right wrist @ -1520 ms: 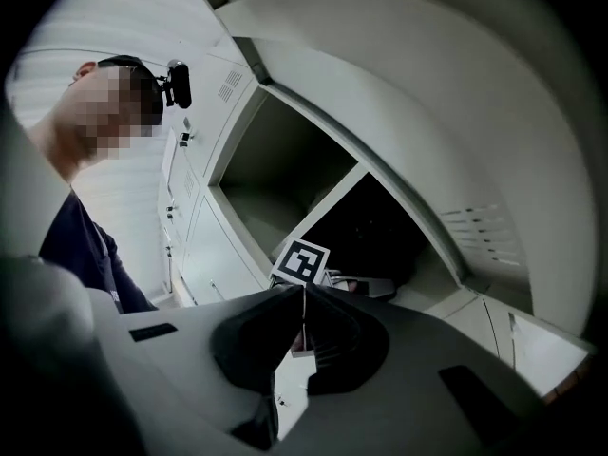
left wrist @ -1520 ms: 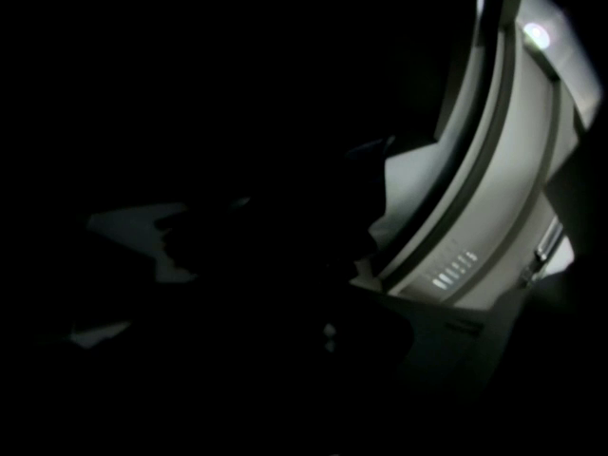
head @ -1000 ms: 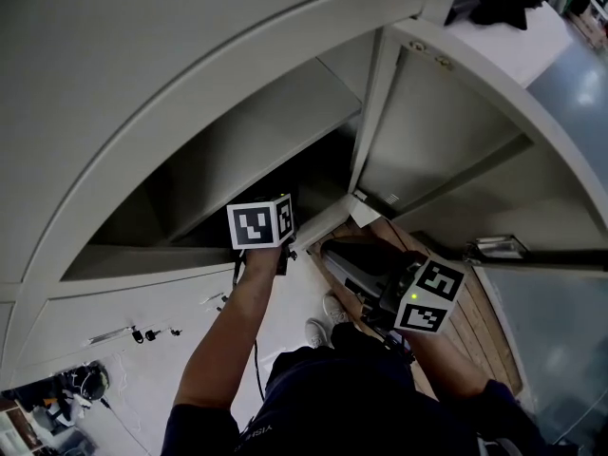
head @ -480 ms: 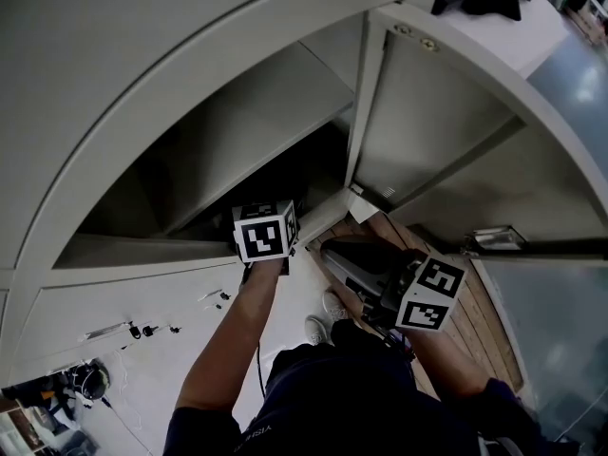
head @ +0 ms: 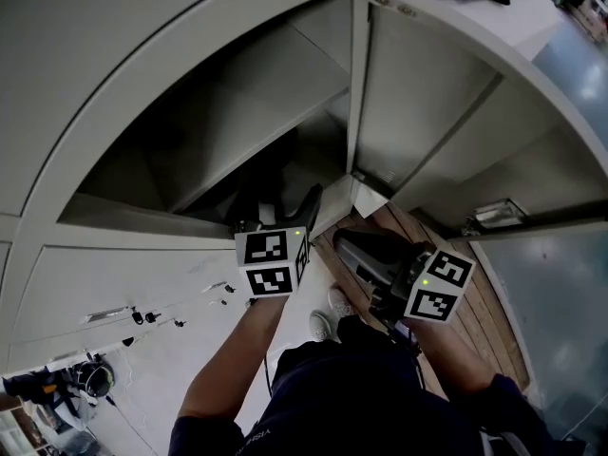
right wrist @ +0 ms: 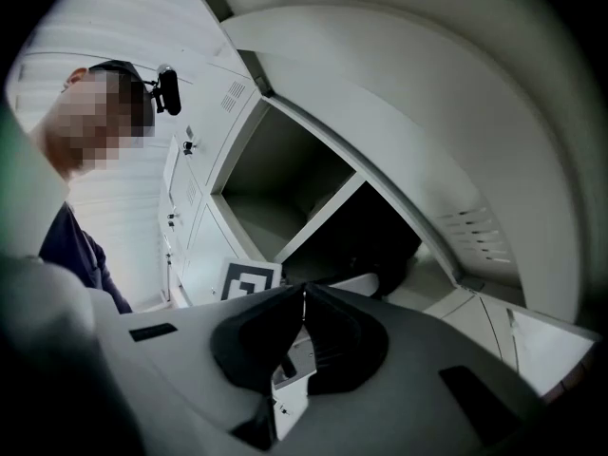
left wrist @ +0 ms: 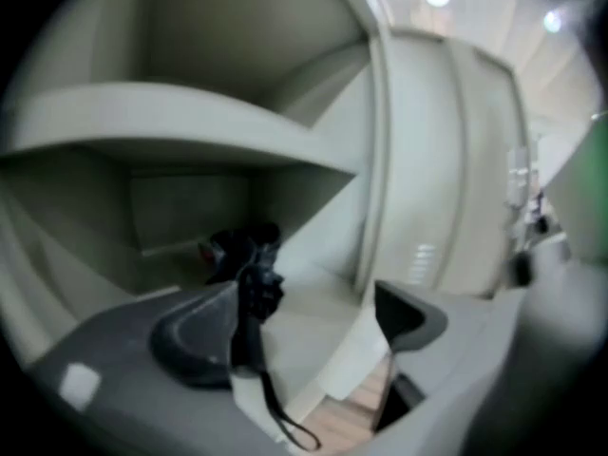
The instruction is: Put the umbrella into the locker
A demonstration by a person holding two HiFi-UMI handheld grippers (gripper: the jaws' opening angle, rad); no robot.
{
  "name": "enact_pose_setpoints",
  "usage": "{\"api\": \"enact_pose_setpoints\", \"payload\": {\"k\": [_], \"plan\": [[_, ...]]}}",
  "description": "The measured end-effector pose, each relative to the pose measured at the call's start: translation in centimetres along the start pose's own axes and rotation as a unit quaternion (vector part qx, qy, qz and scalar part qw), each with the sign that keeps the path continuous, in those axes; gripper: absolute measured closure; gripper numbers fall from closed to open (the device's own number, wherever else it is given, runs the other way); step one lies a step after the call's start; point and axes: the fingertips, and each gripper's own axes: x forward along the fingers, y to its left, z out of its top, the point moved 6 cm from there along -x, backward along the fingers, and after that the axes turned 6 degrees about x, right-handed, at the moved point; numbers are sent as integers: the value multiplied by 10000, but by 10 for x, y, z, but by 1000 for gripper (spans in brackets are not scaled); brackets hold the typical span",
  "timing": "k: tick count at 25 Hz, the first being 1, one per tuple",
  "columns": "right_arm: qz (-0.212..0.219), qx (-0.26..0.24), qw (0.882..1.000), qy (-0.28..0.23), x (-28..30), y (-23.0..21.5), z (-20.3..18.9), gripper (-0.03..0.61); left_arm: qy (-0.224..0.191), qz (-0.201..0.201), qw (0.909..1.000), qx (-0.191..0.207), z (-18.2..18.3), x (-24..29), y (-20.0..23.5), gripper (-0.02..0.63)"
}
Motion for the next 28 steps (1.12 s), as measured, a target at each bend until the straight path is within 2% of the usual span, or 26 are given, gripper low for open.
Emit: {"api": "enact_pose_setpoints", "payload": {"k": [3, 7, 11, 13, 16, 22, 28], "plan": [[-210, 82, 9996, -148, -10, -1, -3, 569, -310, -275, 9991, 39, 2, -26, -12, 186], [-337, 30, 9990, -307, -19, 13, -7, 569, -645, -687, 9955, 71, 1, -68, -26, 329], [-301, -170, 9988, -350, -21, 44, -18, 571, -960, -1058, 9894, 242, -6, -119, -29, 557], [-279, -272, 9987, -333, -19, 59, -26, 569, -1131, -1192, 9855, 421, -8, -144, -28, 611], [-216, -373, 9986, -314, -11, 82, -38, 571, -1308, -1324, 9801, 692, -10, -178, -24, 611], [-133, -726, 9969, -262, 7, 129, -57, 571, -1862, -1450, 9689, 748, -13, -238, -8, 611], [-249, -995, 9945, -205, 16, 158, -77, 571, -1861, -1463, 9680, 837, -36, -276, 11, 611]]}}
